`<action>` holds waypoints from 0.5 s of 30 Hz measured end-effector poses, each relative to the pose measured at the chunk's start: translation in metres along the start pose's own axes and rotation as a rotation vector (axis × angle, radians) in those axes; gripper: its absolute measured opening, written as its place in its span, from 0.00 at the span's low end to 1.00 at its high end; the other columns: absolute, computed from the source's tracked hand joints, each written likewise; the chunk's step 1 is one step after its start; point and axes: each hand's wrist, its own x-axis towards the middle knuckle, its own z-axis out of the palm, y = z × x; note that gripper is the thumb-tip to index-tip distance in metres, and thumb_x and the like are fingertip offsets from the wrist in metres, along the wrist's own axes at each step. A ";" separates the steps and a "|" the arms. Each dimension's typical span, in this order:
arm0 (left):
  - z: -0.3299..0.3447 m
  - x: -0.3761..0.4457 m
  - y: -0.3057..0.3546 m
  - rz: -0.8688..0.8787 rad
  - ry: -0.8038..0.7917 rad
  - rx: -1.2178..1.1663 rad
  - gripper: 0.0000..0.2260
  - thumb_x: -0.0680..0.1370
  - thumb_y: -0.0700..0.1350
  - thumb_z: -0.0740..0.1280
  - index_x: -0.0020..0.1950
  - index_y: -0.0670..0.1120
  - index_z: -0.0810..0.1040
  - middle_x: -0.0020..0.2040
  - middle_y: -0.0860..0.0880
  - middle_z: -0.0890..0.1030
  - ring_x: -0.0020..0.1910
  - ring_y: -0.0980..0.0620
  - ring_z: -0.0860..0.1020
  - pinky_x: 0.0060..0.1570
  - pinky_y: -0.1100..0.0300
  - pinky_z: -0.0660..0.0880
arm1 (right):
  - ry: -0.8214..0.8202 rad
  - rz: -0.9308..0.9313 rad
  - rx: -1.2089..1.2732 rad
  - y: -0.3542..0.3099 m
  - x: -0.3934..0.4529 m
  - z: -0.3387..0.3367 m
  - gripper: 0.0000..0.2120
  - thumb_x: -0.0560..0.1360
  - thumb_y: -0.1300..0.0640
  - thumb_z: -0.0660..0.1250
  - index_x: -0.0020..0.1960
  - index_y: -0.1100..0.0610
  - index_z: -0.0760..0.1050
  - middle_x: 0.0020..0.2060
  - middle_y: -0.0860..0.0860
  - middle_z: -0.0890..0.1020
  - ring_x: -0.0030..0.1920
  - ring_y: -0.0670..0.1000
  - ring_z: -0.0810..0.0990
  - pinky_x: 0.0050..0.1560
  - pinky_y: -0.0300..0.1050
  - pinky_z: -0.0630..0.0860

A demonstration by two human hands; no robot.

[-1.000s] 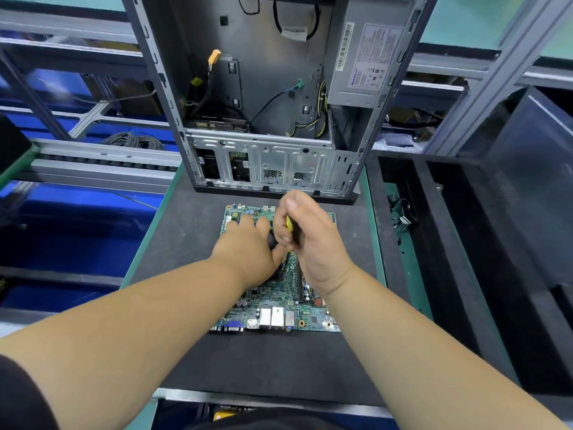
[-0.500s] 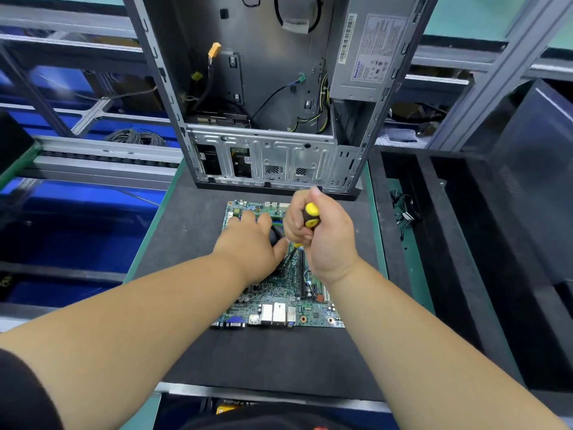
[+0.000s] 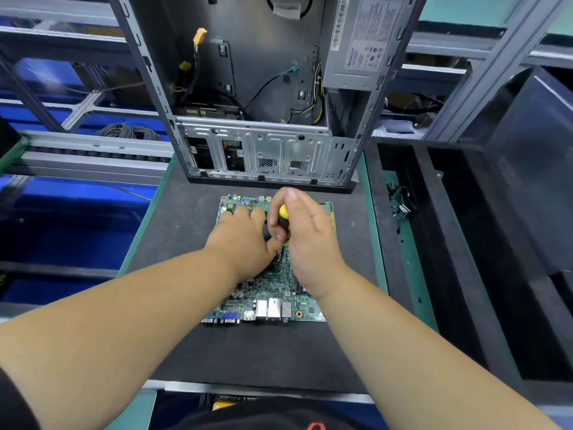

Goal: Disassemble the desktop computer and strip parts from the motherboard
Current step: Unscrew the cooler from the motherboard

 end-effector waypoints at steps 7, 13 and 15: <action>-0.007 -0.005 -0.007 0.009 -0.007 -0.150 0.33 0.67 0.68 0.45 0.66 0.55 0.69 0.61 0.46 0.70 0.52 0.42 0.67 0.49 0.51 0.69 | -0.295 0.149 0.188 -0.008 0.035 -0.004 0.20 0.78 0.56 0.53 0.28 0.58 0.66 0.20 0.48 0.60 0.22 0.47 0.56 0.26 0.37 0.55; -0.008 0.001 -0.008 -0.002 -0.068 -0.116 0.27 0.75 0.66 0.54 0.64 0.50 0.69 0.59 0.43 0.70 0.57 0.39 0.69 0.59 0.48 0.67 | -0.244 0.178 0.141 -0.010 0.036 -0.014 0.14 0.77 0.56 0.56 0.34 0.60 0.67 0.23 0.52 0.62 0.25 0.49 0.58 0.29 0.43 0.55; -0.008 0.002 -0.009 -0.005 -0.066 -0.131 0.25 0.76 0.66 0.55 0.63 0.49 0.69 0.58 0.43 0.70 0.57 0.38 0.69 0.58 0.48 0.68 | -0.162 0.178 0.111 -0.011 0.033 -0.013 0.11 0.77 0.54 0.59 0.38 0.59 0.67 0.27 0.53 0.68 0.27 0.51 0.65 0.30 0.43 0.62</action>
